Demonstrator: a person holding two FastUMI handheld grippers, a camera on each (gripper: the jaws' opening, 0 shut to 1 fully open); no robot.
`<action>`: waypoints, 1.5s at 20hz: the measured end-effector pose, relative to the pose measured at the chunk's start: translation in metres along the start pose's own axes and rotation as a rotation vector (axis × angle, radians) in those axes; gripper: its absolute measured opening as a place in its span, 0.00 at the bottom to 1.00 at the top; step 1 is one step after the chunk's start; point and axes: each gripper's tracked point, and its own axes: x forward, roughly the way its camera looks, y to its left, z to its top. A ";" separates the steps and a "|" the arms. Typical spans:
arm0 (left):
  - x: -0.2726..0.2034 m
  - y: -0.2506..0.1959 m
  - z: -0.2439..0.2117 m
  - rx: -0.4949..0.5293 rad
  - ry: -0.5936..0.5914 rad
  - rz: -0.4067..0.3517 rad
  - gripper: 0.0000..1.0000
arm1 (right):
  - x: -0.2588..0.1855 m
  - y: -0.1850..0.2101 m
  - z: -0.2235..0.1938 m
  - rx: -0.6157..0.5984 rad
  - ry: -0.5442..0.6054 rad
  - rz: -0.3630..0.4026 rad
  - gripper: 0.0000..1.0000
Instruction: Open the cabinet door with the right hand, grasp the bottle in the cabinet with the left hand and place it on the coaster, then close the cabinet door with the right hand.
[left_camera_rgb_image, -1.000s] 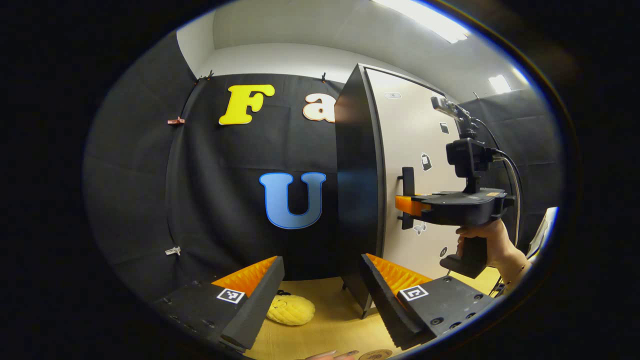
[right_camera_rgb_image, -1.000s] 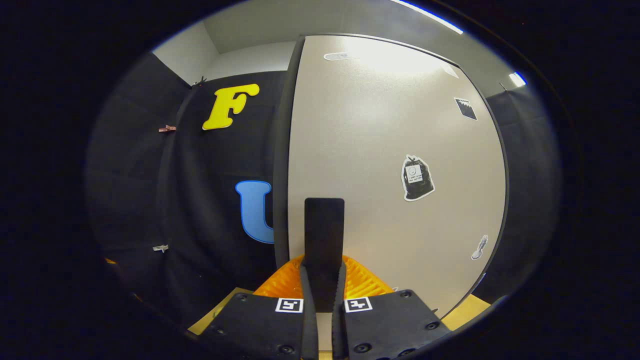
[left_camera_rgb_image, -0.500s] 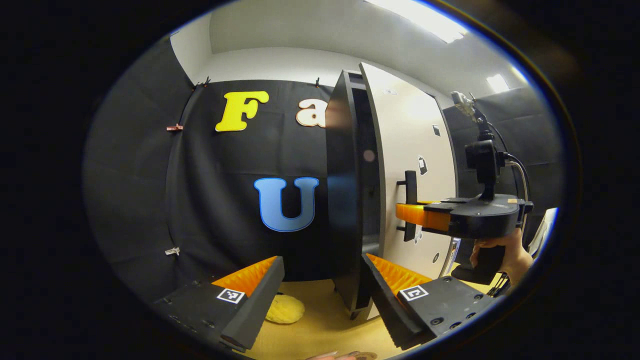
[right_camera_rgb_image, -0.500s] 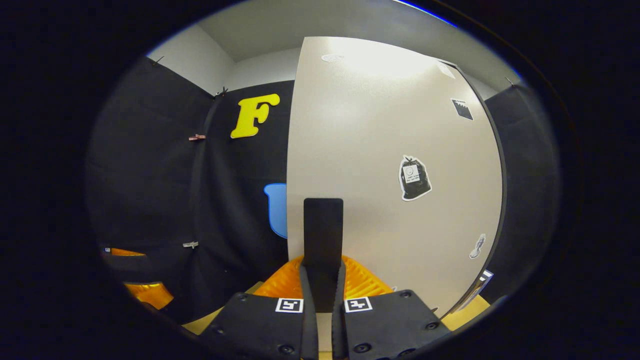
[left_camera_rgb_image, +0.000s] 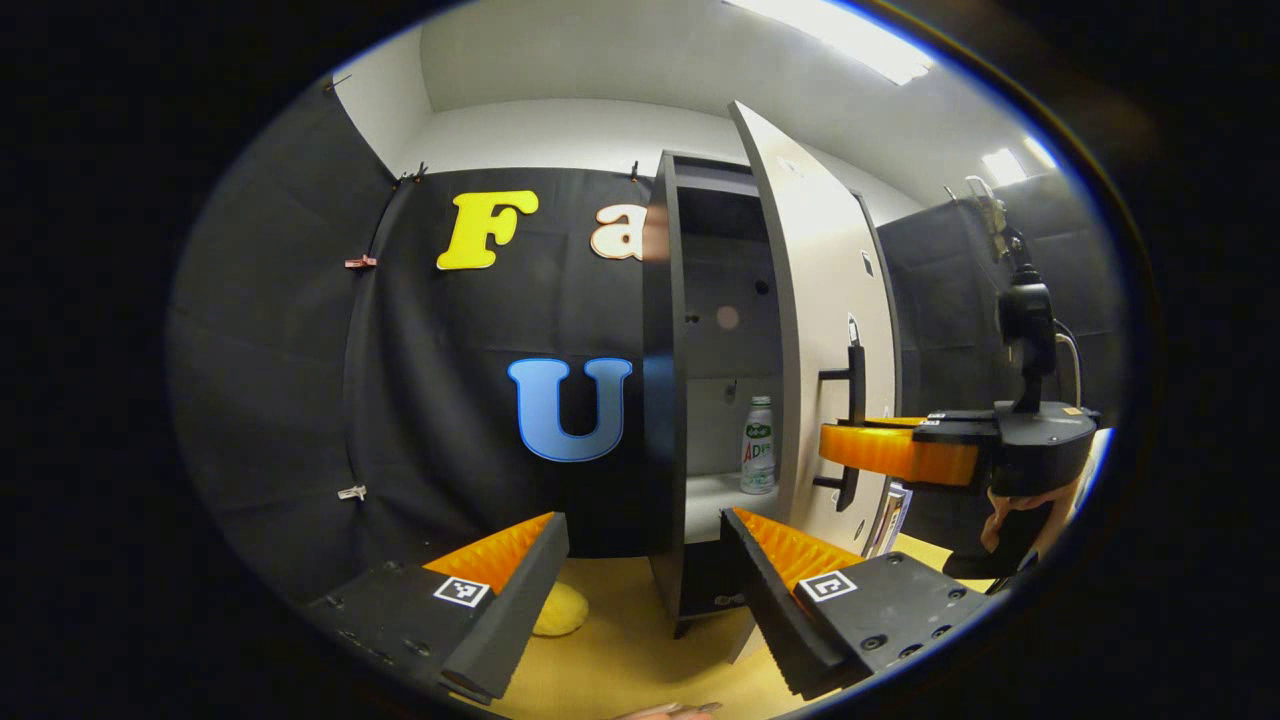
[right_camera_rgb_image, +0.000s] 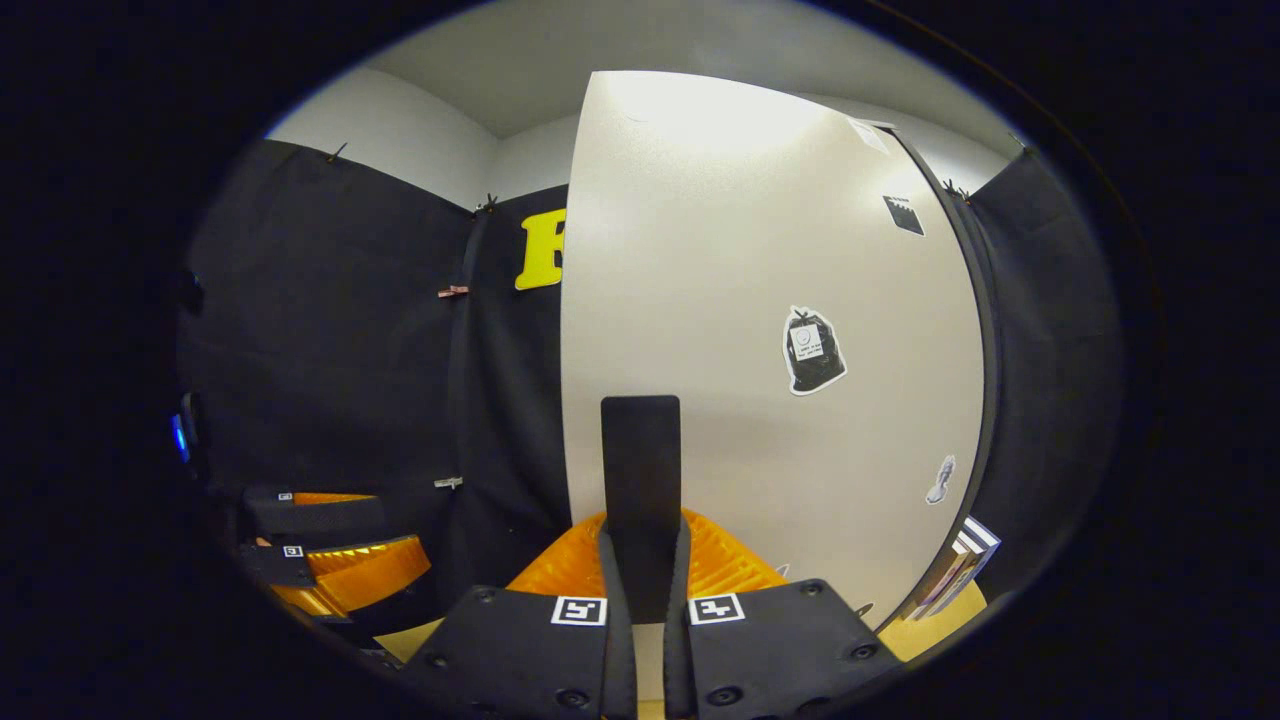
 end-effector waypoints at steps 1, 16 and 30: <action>-0.001 -0.005 0.000 0.002 -0.002 0.006 0.96 | -0.007 -0.002 0.001 0.002 0.003 0.011 0.15; 0.006 -0.110 -0.006 -0.011 0.014 -0.025 0.96 | -0.121 -0.064 0.012 0.007 0.007 0.043 0.14; 0.011 -0.212 -0.004 0.013 0.006 -0.078 0.96 | -0.181 -0.166 0.025 -0.038 0.010 -0.133 0.13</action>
